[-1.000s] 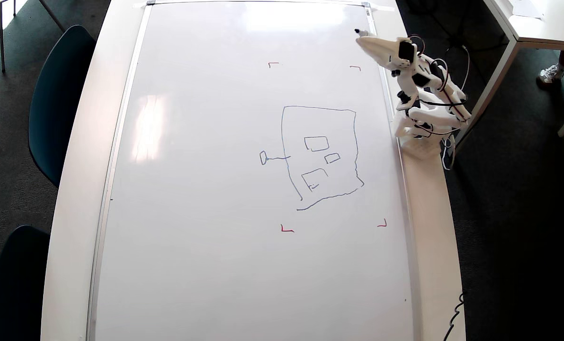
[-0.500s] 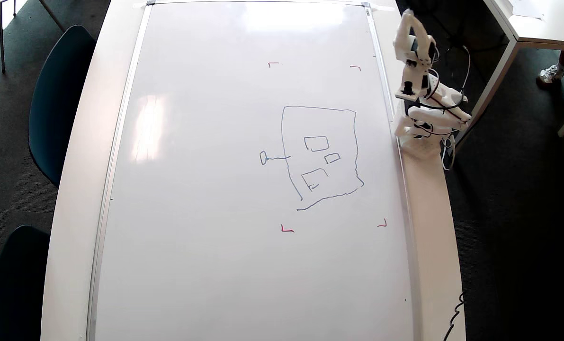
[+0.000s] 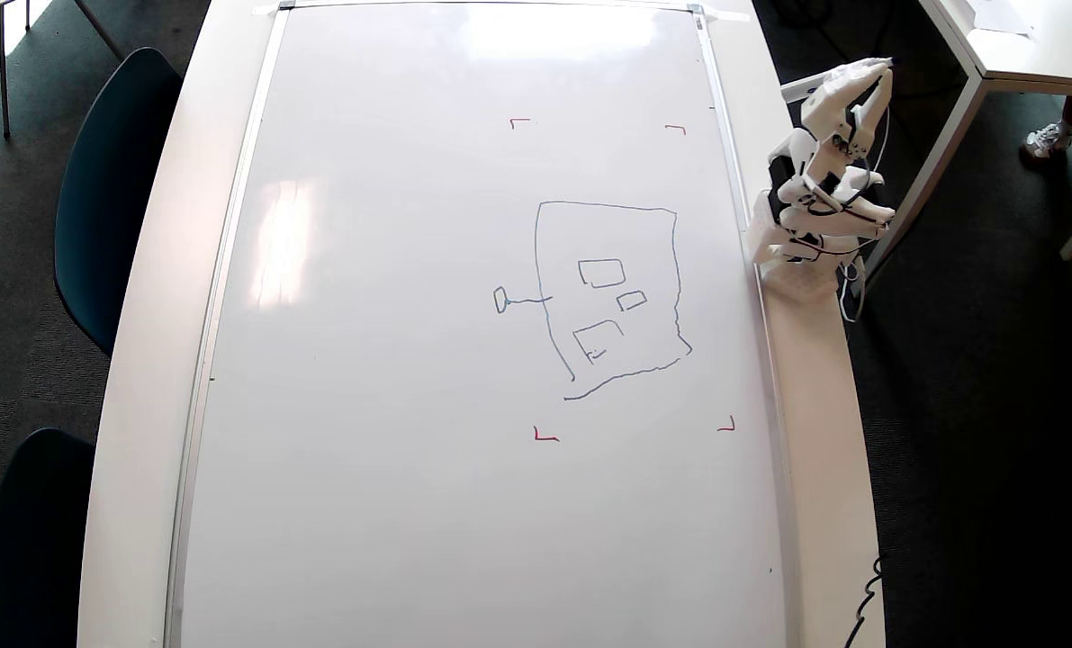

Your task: Draw on a whiteboard a robot head using a pen attached to the gripper

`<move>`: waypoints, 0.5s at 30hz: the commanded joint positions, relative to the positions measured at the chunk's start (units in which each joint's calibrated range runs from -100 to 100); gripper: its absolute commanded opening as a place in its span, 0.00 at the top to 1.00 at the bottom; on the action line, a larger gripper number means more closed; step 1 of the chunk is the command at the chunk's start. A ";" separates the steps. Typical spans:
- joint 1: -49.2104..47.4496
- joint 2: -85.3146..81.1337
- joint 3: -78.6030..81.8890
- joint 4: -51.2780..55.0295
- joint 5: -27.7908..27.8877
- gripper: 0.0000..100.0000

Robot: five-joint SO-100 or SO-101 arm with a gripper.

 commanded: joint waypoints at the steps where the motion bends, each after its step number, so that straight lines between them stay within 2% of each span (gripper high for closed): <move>1: 0.25 -0.84 0.36 -2.18 0.03 0.99; 15: 0.40 -0.84 0.36 -2.27 0.24 0.99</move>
